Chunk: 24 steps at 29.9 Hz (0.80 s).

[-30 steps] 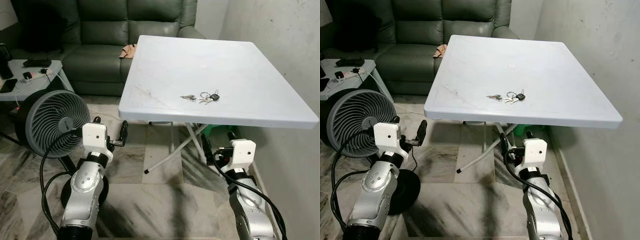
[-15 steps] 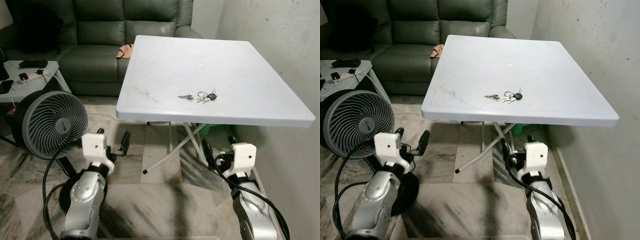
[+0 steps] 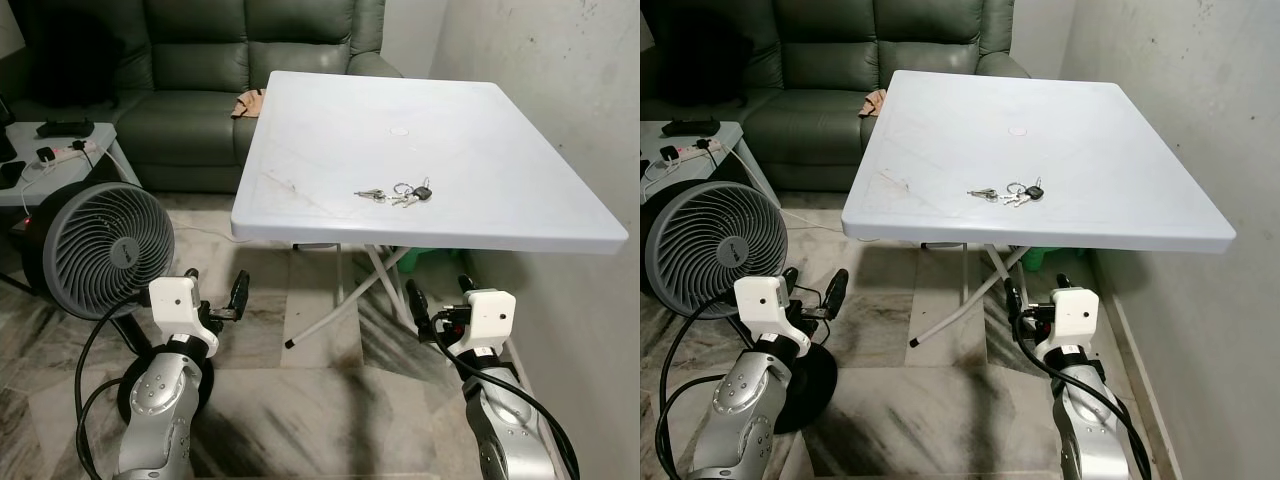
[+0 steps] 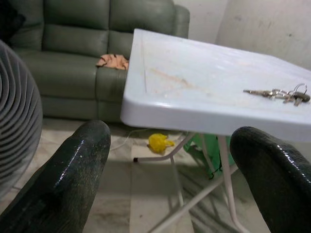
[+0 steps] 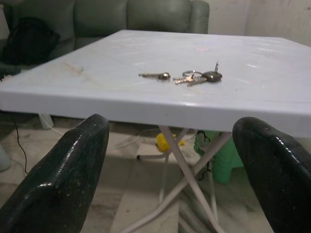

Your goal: Hang keys on a hook

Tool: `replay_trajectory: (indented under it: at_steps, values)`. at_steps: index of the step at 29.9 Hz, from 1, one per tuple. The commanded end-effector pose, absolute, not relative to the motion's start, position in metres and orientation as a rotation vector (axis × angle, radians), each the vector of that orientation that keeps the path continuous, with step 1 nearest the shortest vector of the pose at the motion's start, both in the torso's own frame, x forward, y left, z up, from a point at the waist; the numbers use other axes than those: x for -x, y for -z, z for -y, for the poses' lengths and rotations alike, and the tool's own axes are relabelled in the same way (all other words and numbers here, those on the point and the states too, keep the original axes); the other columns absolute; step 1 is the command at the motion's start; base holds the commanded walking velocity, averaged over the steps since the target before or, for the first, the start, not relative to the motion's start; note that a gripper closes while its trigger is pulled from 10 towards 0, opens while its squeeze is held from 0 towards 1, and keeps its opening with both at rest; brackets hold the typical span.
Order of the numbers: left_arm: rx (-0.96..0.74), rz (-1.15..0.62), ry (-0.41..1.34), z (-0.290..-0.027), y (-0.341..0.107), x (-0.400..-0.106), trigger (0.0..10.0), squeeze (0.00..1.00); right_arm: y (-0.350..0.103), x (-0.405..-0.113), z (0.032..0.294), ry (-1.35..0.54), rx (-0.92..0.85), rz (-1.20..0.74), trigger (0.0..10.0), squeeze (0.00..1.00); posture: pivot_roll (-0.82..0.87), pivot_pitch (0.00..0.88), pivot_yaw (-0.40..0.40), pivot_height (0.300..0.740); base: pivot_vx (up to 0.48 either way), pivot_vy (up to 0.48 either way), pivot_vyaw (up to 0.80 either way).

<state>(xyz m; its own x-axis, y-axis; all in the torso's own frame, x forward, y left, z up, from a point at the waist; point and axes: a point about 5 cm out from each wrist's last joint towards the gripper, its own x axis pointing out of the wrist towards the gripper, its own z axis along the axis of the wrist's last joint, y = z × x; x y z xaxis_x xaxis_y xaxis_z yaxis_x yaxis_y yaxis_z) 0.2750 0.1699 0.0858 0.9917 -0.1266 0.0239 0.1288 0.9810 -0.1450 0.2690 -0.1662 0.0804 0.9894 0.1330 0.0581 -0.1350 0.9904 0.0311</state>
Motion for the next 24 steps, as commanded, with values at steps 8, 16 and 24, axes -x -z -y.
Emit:
replay_trajectory:
  at_steps: [8, 16, 24]
  values:
    - [0.128, 0.043, 0.166, -0.1658, -0.0954, -0.2759, 10.0, 0.00, -0.0862, -0.2719, 0.1618, -0.148, -0.045, 0.076, 10.0, 0.00, 0.03, 0.000, -0.002, 0.732, 0.425, 0.000, 0.00]
    - [0.126, 0.048, 0.166, -0.1655, -0.0977, -0.2764, 10.0, 0.00, -0.0849, -0.2706, 0.1607, -0.155, -0.047, 0.069, 10.0, 0.00, 0.03, 0.000, -0.004, 0.732, 0.458, 0.000, 0.00]
    - [0.124, 0.048, 0.169, -0.1650, -0.0985, -0.2758, 10.0, 0.00, -0.0848, -0.2707, 0.1590, -0.160, -0.049, 0.068, 10.0, 0.00, 0.04, 0.000, -0.002, 0.732, 0.454, 0.000, 0.00]
